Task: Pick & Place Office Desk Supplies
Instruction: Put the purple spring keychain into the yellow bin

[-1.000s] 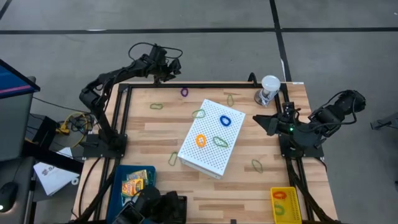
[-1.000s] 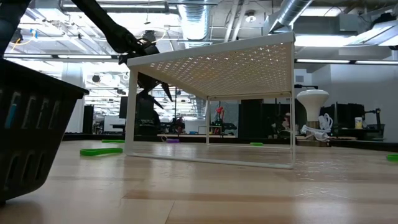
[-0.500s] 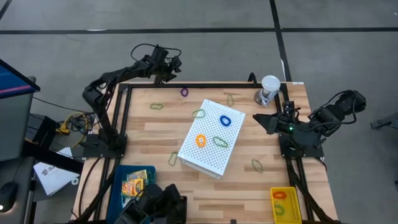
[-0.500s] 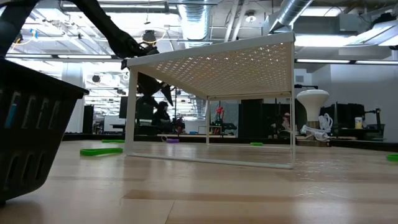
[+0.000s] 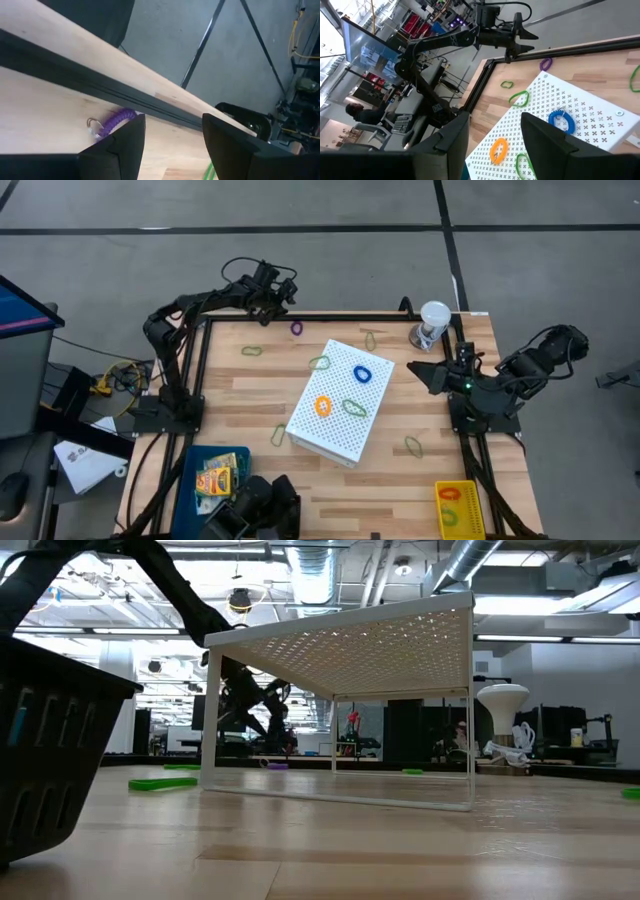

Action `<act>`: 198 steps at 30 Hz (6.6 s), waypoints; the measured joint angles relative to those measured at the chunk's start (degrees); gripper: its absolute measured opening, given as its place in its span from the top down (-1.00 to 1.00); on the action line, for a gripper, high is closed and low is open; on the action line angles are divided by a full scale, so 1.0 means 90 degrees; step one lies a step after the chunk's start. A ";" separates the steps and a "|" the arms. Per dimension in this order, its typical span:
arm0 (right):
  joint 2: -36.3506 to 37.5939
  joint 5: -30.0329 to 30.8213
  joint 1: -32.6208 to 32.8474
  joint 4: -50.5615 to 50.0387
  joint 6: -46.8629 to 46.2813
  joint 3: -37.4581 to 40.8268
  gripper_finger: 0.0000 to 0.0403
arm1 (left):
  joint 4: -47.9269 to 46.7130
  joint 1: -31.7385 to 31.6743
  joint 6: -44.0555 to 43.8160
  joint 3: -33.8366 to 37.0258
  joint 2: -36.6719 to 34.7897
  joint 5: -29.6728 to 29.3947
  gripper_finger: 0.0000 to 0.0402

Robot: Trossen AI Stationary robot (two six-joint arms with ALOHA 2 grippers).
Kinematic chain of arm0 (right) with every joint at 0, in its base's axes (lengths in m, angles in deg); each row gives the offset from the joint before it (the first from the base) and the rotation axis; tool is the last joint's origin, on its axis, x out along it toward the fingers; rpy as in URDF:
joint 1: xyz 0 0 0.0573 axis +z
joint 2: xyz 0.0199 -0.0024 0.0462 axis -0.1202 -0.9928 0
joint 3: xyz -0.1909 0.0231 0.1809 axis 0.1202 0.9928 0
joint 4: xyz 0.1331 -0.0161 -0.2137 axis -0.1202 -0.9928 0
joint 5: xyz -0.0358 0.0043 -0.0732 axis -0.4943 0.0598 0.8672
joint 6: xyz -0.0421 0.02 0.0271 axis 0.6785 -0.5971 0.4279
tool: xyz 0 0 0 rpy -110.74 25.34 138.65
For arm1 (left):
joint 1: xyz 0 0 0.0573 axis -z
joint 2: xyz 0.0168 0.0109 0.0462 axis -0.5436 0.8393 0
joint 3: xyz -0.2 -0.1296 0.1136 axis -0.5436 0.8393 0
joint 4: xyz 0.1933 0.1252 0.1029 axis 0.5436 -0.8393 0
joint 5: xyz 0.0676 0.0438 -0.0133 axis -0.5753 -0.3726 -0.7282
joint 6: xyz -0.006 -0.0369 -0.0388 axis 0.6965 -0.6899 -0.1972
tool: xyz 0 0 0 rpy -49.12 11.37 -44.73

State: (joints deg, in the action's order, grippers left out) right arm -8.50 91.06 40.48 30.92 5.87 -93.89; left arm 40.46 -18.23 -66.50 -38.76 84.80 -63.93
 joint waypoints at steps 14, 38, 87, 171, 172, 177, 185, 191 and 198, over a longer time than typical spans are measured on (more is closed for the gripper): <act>0.0000 0.0002 0.0004 -0.0043 0.0022 0.0000 0.13 | 0.0034 0.0073 -0.0051 -0.0008 0.0003 -0.0331 0.05; 0.0000 -0.0024 0.0003 -0.0044 -0.0206 0.0000 0.13 | -0.1031 0.0450 -0.1788 -0.0018 0.0005 -0.0708 0.05; 0.0007 0.0002 0.0006 0.0055 -0.0383 0.0000 0.13 | -0.1448 0.0488 -0.2538 -0.0015 0.0312 -0.0725 0.32; 0.0000 0.0015 -0.0031 0.0007 -0.0529 0.0000 0.13 | -0.0794 0.0574 -0.2126 0.0050 0.0168 -0.0890 1.00; -0.0001 0.0013 -0.0032 0.0008 -0.0529 0.0000 0.13 | -0.0825 0.0574 -0.2080 0.0050 0.0113 -0.0892 1.00; -0.0007 0.0002 -0.0033 0.0020 -0.0531 0.0000 0.13 | -0.0948 0.0650 -0.1829 0.0048 -0.0143 -0.0933 1.00; -0.0010 0.0007 -0.0033 0.0024 -0.0546 0.0000 0.13 | -0.1165 0.0910 -0.1261 0.0048 -0.0647 -0.0980 1.00; -0.0010 0.0013 -0.0036 0.0022 -0.0500 0.0000 0.13 | -0.1852 0.1147 -0.0259 0.0048 -0.1086 -0.1081 1.00; -0.0054 0.0022 -0.0036 0.0015 -0.0476 -0.0002 0.13 | -0.2414 0.1588 0.0564 0.0048 -0.1771 -0.1583 1.00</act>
State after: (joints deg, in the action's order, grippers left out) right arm -8.99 91.26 40.16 31.05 1.59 -93.91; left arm 18.73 -3.94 -61.43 -38.32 68.86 -78.17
